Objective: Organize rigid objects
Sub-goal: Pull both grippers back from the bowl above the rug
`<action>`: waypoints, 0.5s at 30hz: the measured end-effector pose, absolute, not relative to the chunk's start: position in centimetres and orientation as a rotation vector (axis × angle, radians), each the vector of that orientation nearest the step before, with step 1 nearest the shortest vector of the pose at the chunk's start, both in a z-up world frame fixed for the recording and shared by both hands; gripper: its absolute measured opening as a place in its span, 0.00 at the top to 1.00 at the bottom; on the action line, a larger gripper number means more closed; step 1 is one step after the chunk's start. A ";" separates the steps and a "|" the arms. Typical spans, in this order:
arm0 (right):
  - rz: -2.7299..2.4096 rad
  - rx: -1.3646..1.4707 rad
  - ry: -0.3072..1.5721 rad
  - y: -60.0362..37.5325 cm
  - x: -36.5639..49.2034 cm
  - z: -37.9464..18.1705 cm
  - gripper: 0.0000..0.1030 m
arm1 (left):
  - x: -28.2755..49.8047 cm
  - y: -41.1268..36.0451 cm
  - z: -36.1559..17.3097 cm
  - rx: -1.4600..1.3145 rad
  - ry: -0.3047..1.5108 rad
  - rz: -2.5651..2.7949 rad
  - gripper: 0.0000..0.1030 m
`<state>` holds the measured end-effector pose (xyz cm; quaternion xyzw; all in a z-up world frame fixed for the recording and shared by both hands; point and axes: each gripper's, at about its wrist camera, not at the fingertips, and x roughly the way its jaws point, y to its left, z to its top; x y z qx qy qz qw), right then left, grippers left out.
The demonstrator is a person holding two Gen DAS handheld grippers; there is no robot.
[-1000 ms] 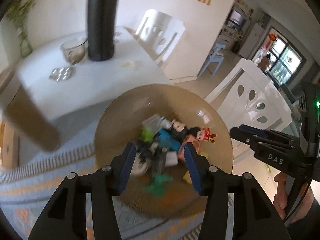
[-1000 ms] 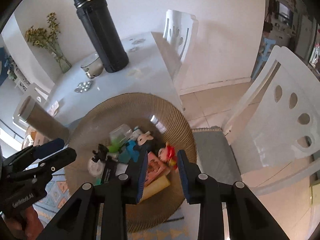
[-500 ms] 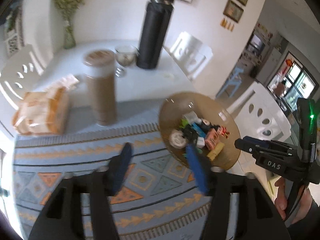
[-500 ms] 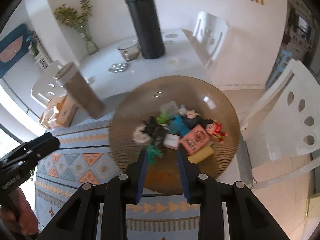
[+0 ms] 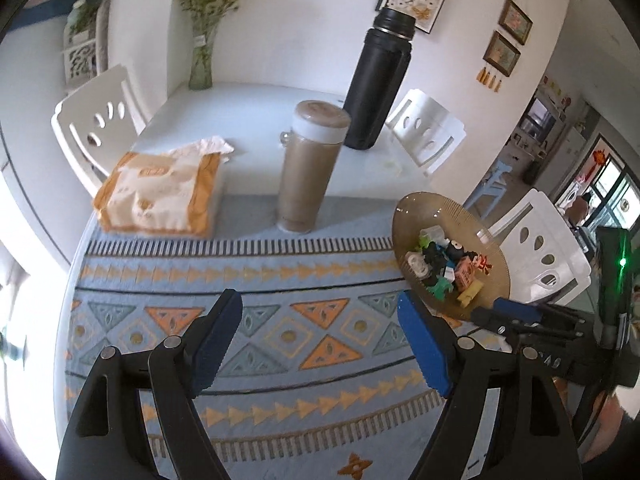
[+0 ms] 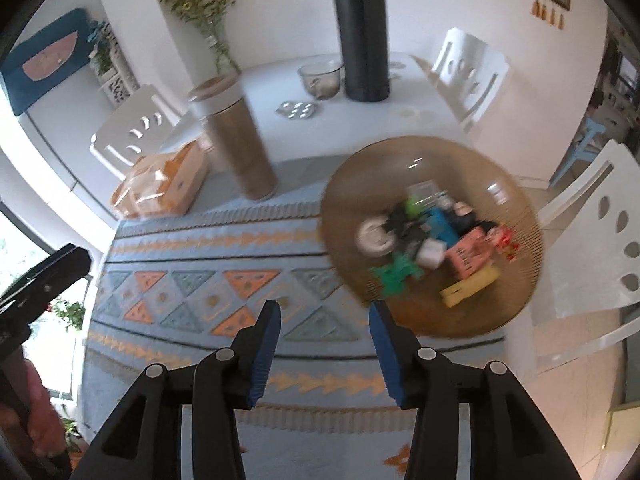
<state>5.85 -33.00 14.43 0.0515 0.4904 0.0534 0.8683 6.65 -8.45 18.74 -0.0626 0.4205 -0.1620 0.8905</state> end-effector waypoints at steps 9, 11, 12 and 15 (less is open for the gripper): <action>0.181 0.055 1.054 -25.3 4.9 13.4 0.57 | 6.2 -6.3 18.9 -0.075 0.848 -0.387 0.23; 0.187 0.058 1.053 -24.2 4.8 13.3 0.56 | 6.0 -5.9 18.8 -0.053 0.845 -0.394 0.23; 0.190 0.063 1.054 -23.7 4.8 13.1 0.56 | 5.8 -5.6 18.7 -0.041 0.843 -0.397 0.23; 0.191 0.075 1.056 -22.4 4.7 12.7 0.56 | 5.5 -4.7 18.4 -0.026 0.847 -0.408 0.23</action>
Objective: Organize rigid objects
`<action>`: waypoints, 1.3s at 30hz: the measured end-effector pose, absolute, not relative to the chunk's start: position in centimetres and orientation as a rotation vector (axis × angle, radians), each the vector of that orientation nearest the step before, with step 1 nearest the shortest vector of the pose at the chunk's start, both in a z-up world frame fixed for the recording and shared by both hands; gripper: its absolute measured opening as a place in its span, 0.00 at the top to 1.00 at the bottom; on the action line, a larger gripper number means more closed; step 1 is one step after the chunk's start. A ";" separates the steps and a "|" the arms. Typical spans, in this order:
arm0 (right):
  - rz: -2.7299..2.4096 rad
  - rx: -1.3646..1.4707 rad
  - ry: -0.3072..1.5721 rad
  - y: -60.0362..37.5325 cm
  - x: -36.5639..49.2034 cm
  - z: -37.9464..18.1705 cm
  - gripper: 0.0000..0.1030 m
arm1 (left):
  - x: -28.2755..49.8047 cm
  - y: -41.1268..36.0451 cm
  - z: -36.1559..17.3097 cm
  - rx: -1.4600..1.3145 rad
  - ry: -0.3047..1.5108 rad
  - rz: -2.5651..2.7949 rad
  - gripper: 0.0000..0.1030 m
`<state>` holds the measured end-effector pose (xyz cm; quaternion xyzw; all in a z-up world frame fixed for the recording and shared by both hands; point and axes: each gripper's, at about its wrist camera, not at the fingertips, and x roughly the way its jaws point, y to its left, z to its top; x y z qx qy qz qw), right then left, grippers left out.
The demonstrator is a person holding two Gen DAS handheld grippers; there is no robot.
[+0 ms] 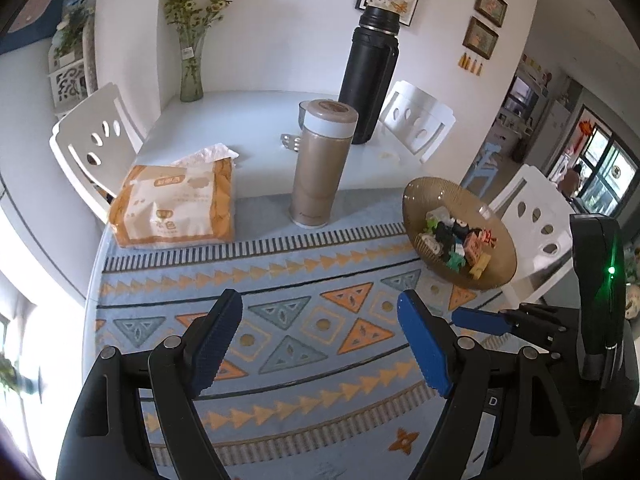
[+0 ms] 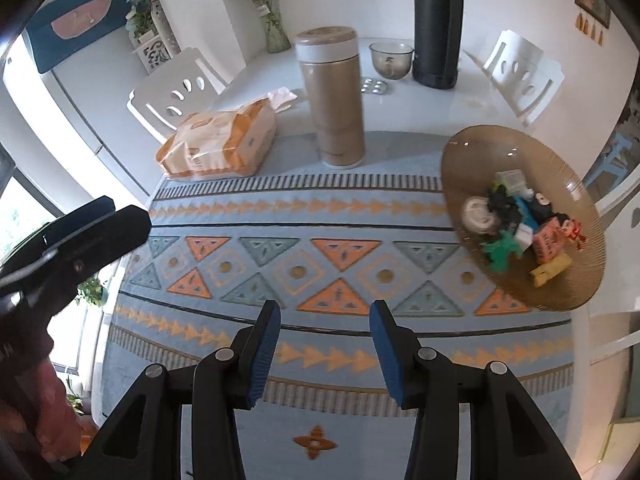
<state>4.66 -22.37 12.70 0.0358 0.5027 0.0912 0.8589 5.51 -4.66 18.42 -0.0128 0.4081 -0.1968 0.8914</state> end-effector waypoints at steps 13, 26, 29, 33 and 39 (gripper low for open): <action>0.127 0.114 1.019 -21.2 2.9 12.9 0.52 | 4.7 -3.6 18.9 0.047 0.798 -0.418 0.23; 0.077 0.140 1.056 -21.7 3.2 11.5 0.50 | 5.1 -2.9 13.6 0.057 1.003 -0.306 0.22; 0.078 0.163 1.090 -21.7 3.1 10.3 0.50 | 5.1 -2.5 11.7 -0.007 1.085 -0.303 0.22; 0.065 0.180 1.108 -21.9 2.8 9.6 0.50 | 4.9 -2.6 10.5 -0.002 1.124 -0.278 0.22; 0.056 0.183 1.119 -21.5 2.5 9.2 0.50 | 4.8 -2.5 10.2 0.004 1.126 -0.265 0.22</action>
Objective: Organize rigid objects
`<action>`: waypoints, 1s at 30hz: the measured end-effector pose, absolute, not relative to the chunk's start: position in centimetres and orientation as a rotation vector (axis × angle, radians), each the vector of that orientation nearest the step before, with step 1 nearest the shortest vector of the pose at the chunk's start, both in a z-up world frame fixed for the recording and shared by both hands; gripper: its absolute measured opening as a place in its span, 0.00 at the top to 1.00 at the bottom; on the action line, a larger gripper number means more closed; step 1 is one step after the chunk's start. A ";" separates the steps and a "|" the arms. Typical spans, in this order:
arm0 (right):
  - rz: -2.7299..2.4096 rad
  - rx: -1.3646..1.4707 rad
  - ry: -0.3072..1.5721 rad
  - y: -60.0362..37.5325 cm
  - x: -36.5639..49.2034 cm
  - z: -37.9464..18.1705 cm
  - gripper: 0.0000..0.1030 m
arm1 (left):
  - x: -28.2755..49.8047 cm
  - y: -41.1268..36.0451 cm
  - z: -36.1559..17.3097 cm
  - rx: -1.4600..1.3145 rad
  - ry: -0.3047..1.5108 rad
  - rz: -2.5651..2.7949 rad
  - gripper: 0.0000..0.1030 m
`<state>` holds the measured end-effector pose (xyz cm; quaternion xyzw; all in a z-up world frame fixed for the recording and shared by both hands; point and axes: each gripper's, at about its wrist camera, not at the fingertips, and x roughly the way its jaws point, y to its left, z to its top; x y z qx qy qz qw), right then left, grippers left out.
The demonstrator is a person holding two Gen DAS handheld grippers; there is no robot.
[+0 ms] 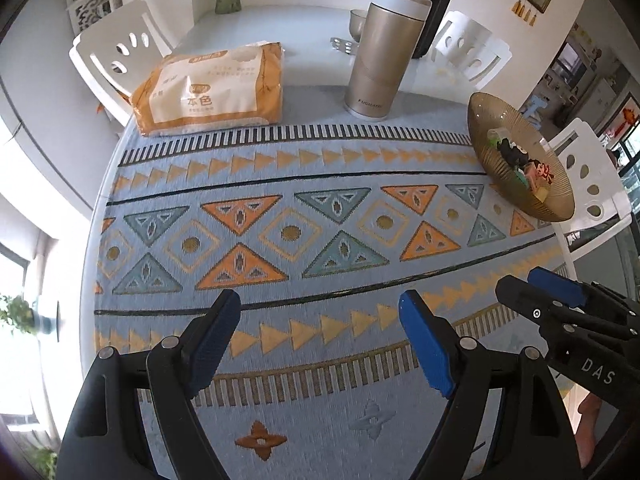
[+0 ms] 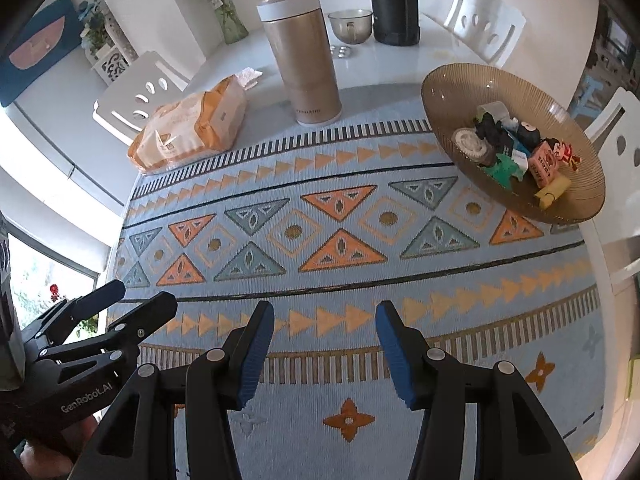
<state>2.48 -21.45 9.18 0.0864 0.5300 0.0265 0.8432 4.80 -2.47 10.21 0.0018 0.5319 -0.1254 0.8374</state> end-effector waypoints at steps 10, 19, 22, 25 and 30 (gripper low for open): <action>0.036 0.177 1.132 -21.3 2.6 8.8 0.50 | 5.2 -1.8 9.6 -0.038 1.145 -0.272 0.22; 0.043 0.196 1.159 -21.1 2.7 8.0 0.50 | 5.3 -1.9 9.2 -0.027 1.157 -0.273 0.22; 0.043 0.194 1.163 -21.1 2.7 7.9 0.50 | 5.3 -2.0 9.1 -0.032 1.162 -0.274 0.22; 0.039 0.194 1.163 -21.3 2.7 7.9 0.50 | 5.3 -2.0 9.1 -0.031 1.164 -0.274 0.22; 0.037 0.197 1.167 -21.4 2.7 7.8 0.50 | 5.3 -2.3 9.0 -0.025 1.165 -0.280 0.22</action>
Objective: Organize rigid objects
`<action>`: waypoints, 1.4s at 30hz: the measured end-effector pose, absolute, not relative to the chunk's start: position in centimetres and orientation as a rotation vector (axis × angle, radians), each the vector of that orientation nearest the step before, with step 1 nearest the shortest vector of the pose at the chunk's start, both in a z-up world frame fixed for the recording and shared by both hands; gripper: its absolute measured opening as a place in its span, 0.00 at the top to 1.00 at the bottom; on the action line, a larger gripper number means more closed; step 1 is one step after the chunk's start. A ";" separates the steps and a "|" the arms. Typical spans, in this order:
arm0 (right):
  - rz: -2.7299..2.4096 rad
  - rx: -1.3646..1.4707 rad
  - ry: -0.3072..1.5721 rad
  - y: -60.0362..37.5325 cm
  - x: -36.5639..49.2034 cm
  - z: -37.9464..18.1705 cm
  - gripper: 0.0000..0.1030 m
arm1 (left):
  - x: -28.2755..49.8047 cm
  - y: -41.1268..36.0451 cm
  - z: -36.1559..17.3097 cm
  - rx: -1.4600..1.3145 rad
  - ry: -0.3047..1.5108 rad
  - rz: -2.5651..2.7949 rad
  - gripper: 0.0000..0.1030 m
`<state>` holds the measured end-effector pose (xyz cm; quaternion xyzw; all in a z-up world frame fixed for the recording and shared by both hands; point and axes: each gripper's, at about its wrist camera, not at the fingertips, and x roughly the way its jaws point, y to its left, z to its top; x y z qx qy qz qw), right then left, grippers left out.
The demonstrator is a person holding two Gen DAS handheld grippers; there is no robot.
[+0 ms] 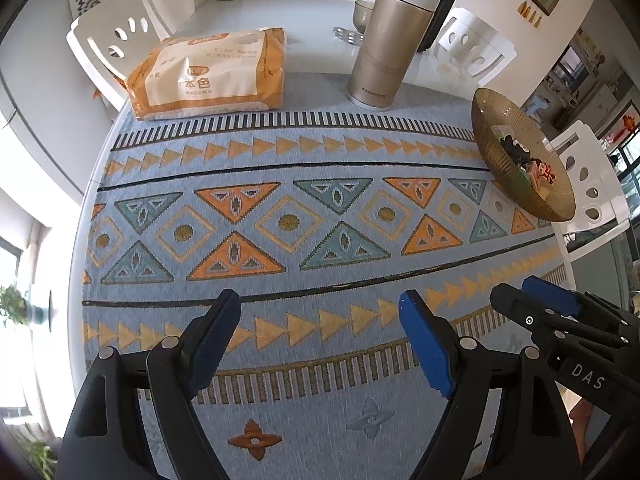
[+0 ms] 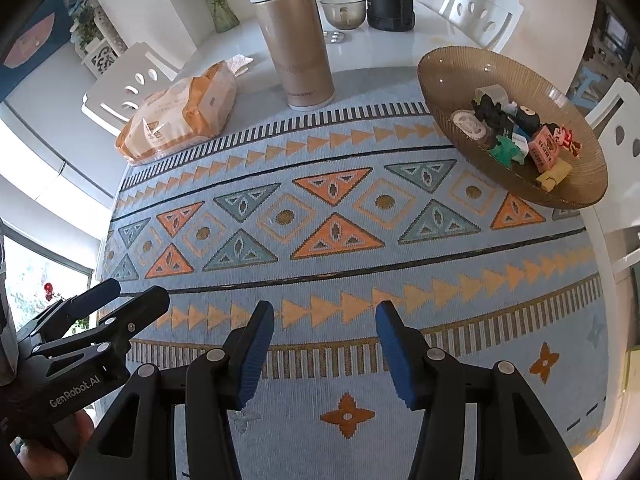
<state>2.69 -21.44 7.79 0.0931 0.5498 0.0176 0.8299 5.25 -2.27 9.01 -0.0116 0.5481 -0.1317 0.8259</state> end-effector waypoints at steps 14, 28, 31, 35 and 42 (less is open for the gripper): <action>0.033 0.186 1.168 -21.5 2.6 7.6 0.50 | 5.1 -2.3 9.1 -0.011 1.148 -0.267 0.22; -0.034 0.030 1.092 -23.4 3.2 9.1 0.50 | 4.8 -2.5 9.2 -0.017 1.099 -0.258 0.22; -0.054 -0.013 1.095 -23.0 3.0 9.0 0.50 | 4.8 -2.6 9.7 -0.038 1.076 -0.286 0.22; -0.030 -0.042 1.090 -22.1 2.7 9.2 0.49 | 4.7 -3.4 10.8 -0.015 1.031 -0.313 0.22; -0.031 -0.027 1.088 -22.2 2.6 9.2 0.44 | 4.2 -4.0 11.1 0.026 1.015 -0.336 0.22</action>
